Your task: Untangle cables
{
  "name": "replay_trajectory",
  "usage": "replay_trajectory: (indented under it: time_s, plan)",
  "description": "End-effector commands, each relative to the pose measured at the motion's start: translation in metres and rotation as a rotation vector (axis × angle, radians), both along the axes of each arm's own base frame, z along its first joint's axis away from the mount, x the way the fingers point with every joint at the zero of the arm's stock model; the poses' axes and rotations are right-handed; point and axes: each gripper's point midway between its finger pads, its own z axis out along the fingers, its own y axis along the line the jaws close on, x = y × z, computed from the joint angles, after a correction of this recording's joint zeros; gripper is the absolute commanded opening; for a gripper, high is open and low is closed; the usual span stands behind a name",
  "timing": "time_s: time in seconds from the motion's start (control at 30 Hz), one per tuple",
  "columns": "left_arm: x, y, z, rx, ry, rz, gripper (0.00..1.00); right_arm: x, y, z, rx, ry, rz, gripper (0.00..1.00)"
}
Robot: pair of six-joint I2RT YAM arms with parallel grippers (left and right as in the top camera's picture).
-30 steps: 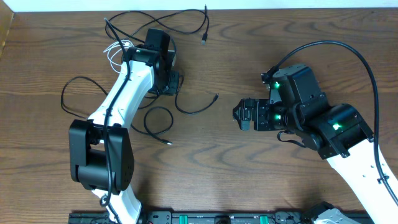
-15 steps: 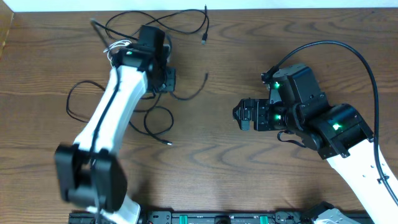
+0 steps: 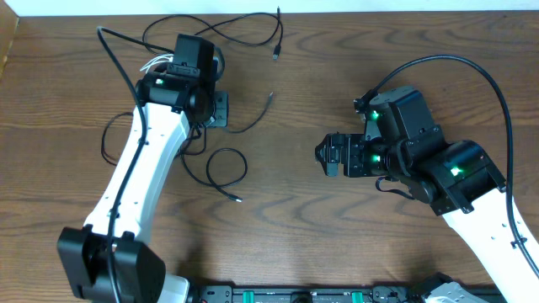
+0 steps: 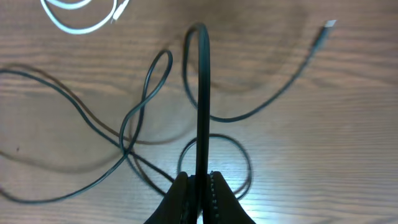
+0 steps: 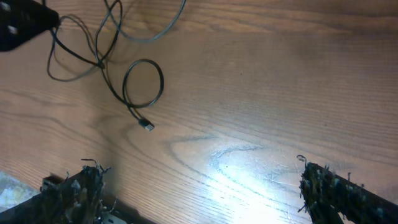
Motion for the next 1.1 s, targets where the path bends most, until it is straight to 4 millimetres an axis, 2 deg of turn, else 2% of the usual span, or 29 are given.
replay_trajectory:
  time_s: [0.0, 0.2, 0.3, 0.37, 0.57, 0.67, 0.7, 0.77, 0.83, 0.9, 1.0, 1.03, 1.07]
  plan:
    - [-0.006, 0.021, -0.022, 0.114, 0.059, 0.045, 0.08, 0.000, -0.001, -0.002, 0.001, 0.015, -0.007, 0.99]
    - [-0.011, 0.050, -0.033, 0.266, 0.099, 0.151, 0.08, -0.001, -0.001, -0.002, 0.000, 0.018, -0.007, 0.99]
    - [-0.014, 0.050, -0.035, 0.256, 0.112, 0.173, 0.09, -0.001, -0.001, -0.002, 0.000, 0.017, -0.006, 0.99]
    - [-0.015, 0.048, -0.036, 0.245, 0.118, 0.170, 0.21, -0.001, -0.001, -0.002, 0.000, 0.017, -0.007, 0.99]
    - [-0.014, 0.047, -0.036, 0.239, 0.112, 0.176, 0.23, -0.001, -0.001, -0.002, 0.000, 0.017, -0.007, 0.99]
    - [-0.011, 0.047, -0.036, 0.225, 0.098, 0.212, 0.28, -0.001, -0.001, -0.002, 0.000, 0.017, -0.007, 0.99]
    - [-0.011, 0.047, -0.036, 0.220, 0.096, 0.222, 0.33, -0.001, -0.001, -0.002, 0.000, 0.017, -0.007, 0.99]
    - [-0.012, 0.040, -0.038, 0.184, 0.107, 0.213, 0.59, -0.001, -0.001, -0.002, 0.000, 0.018, -0.006, 0.99]
    - [-0.013, 0.033, -0.040, 0.141, 0.117, 0.198, 0.70, -0.001, -0.001, -0.002, 0.000, 0.017, -0.006, 0.99]
    - [-0.013, 0.025, -0.042, 0.101, 0.127, 0.180, 0.74, 0.000, 0.000, -0.001, 0.002, 0.014, -0.006, 0.99]
    - [-0.013, 0.013, -0.043, 0.033, 0.138, 0.158, 0.74, -0.001, 0.001, -0.001, 0.003, 0.013, -0.003, 0.99]
    - [-0.013, 0.008, -0.043, 0.008, 0.141, 0.151, 0.74, -0.001, 0.001, -0.001, 0.002, 0.013, -0.002, 0.99]
    - [-0.012, 0.004, -0.044, -0.014, 0.142, 0.145, 0.69, -0.001, 0.001, -0.001, 0.002, 0.014, -0.001, 0.99]
